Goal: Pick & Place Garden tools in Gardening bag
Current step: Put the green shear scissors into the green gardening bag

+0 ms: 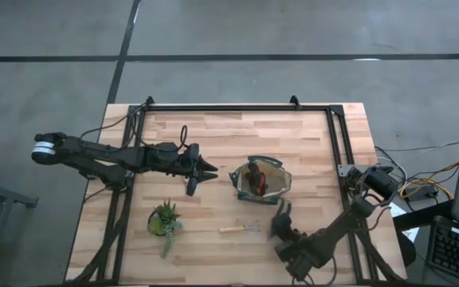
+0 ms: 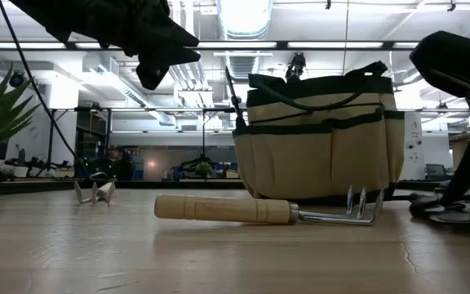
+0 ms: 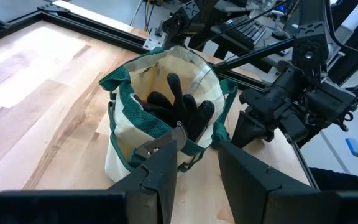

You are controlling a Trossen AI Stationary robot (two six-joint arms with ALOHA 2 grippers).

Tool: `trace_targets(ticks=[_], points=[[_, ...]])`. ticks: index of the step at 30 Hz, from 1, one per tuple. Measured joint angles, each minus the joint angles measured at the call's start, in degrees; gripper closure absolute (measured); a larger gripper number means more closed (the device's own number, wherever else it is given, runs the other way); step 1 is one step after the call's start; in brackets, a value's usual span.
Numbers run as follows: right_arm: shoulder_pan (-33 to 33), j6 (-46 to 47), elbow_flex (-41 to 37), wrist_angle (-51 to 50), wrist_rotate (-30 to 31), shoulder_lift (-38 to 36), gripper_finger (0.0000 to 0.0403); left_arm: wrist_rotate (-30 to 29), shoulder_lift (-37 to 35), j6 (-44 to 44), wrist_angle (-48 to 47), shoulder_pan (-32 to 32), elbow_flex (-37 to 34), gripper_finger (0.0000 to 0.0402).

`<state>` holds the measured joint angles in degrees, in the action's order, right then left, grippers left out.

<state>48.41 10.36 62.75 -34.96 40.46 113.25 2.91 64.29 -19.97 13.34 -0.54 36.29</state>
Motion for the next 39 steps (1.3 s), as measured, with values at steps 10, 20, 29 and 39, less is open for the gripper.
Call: trace_targets(ticks=[10, 20, 29, 39], points=[[-1.06, 2.47, 0.02, 1.29, 1.76, -0.04, 0.0385, -0.02, 0.0, 0.02, 0.0, -0.02, 0.0, 0.028], [-1.51, 8.35, 1.18, -2.18, -1.63, -1.86, 0.0397, -0.02, 0.0, 0.01, 0.0, -0.06, 0.0, 0.028], [-1.8, 11.2, 1.34, -2.34, -0.93, -9.14, 0.0396, -0.02, 0.0, 0.18, -0.01, -0.09, 0.0, 0.028], [-5.77, 10.55, 0.6, 6.67, -8.33, -11.68, 0.0392, -0.03, 0.0, 0.83, 0.0, -0.09, 0.0, 0.028]])
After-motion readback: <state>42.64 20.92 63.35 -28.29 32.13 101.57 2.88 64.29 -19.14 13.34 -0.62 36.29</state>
